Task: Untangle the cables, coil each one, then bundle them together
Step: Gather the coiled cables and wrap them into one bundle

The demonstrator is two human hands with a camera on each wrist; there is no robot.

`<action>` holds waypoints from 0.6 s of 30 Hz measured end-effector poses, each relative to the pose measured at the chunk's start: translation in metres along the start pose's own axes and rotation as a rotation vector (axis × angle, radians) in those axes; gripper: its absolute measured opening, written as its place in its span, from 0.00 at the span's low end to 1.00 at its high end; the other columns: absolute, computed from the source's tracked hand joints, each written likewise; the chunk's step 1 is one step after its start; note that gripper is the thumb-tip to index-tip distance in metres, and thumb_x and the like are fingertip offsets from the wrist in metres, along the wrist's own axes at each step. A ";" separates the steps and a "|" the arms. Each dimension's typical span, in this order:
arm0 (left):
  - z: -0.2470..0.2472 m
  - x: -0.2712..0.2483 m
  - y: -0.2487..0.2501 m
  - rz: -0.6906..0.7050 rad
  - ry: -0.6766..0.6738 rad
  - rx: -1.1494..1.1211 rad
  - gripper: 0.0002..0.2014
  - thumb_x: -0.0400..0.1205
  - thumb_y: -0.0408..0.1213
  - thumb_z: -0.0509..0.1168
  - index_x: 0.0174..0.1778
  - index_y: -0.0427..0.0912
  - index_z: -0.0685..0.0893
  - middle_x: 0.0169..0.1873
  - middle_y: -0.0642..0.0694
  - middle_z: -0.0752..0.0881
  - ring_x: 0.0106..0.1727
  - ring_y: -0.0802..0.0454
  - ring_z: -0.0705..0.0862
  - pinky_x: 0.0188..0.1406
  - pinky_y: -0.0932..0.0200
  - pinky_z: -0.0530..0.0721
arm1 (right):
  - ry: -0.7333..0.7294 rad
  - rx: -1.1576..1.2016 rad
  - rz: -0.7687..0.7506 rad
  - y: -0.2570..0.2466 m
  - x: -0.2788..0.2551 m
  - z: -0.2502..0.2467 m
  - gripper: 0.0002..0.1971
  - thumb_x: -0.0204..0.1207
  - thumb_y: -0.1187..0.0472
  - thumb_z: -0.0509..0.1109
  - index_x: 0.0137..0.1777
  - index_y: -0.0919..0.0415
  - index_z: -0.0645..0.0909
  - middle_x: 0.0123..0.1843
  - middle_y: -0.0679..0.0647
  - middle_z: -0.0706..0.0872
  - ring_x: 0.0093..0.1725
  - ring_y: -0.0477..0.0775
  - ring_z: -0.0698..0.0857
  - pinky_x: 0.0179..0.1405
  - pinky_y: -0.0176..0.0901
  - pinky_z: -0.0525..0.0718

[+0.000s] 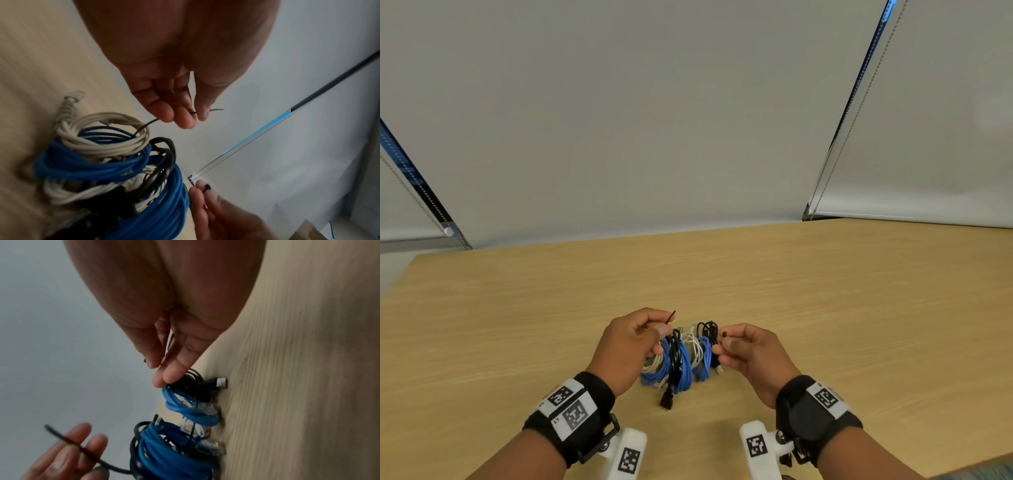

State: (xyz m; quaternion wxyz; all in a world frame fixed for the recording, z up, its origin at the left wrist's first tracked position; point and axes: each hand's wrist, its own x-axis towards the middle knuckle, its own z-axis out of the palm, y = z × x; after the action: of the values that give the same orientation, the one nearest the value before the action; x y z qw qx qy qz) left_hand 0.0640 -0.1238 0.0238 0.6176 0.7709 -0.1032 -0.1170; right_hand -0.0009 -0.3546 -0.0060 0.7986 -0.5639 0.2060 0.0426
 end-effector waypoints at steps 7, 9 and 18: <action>0.011 -0.001 0.007 0.099 -0.003 0.170 0.13 0.81 0.32 0.72 0.40 0.57 0.88 0.33 0.57 0.88 0.28 0.59 0.84 0.29 0.66 0.80 | -0.106 -0.203 -0.196 -0.022 -0.003 0.027 0.05 0.81 0.69 0.72 0.51 0.62 0.89 0.47 0.60 0.93 0.41 0.52 0.90 0.40 0.42 0.88; 0.012 -0.001 0.009 0.101 0.002 0.177 0.11 0.81 0.31 0.72 0.40 0.56 0.89 0.32 0.58 0.88 0.27 0.61 0.84 0.27 0.68 0.80 | -0.125 -0.279 -0.241 -0.026 -0.004 0.034 0.06 0.81 0.68 0.73 0.50 0.59 0.90 0.45 0.60 0.92 0.41 0.52 0.90 0.42 0.42 0.89; 0.008 -0.001 0.013 0.084 0.017 0.165 0.11 0.80 0.31 0.73 0.39 0.54 0.89 0.31 0.56 0.88 0.27 0.60 0.84 0.30 0.65 0.82 | -0.130 -0.429 -0.288 -0.033 -0.003 0.045 0.09 0.82 0.68 0.71 0.52 0.56 0.90 0.39 0.54 0.90 0.39 0.51 0.89 0.44 0.47 0.90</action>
State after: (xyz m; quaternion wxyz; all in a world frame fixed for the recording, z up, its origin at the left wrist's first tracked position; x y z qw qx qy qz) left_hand 0.0608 -0.1339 0.0350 0.5574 0.8150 -0.1392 -0.0755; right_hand 0.0193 -0.3242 0.0365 0.6702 -0.7399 0.0580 0.0073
